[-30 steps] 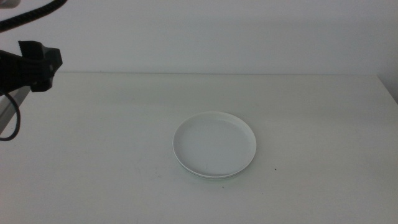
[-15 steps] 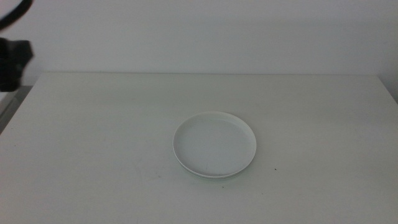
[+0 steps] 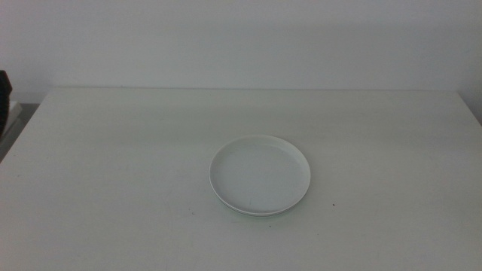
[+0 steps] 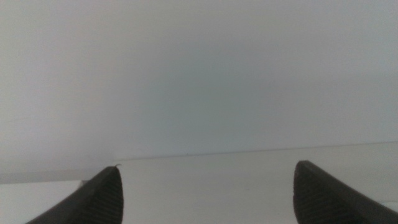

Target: Stack the three bowls on top of each other.

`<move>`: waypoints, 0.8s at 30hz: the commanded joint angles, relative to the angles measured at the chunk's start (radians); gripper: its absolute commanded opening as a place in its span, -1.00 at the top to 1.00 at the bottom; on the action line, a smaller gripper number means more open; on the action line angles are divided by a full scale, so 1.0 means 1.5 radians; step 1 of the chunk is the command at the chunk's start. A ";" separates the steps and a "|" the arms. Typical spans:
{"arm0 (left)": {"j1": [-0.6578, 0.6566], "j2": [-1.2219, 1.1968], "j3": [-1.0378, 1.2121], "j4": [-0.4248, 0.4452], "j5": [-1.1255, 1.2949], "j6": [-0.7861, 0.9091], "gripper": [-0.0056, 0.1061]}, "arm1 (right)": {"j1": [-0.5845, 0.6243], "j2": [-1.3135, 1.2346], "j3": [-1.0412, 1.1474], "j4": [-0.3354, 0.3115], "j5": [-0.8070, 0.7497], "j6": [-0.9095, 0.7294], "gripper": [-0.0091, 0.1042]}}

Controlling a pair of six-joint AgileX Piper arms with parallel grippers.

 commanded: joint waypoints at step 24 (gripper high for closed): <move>0.000 -0.365 0.341 0.027 -0.030 0.003 -0.78 | -0.006 -0.203 0.265 -0.107 -0.027 -0.001 -0.80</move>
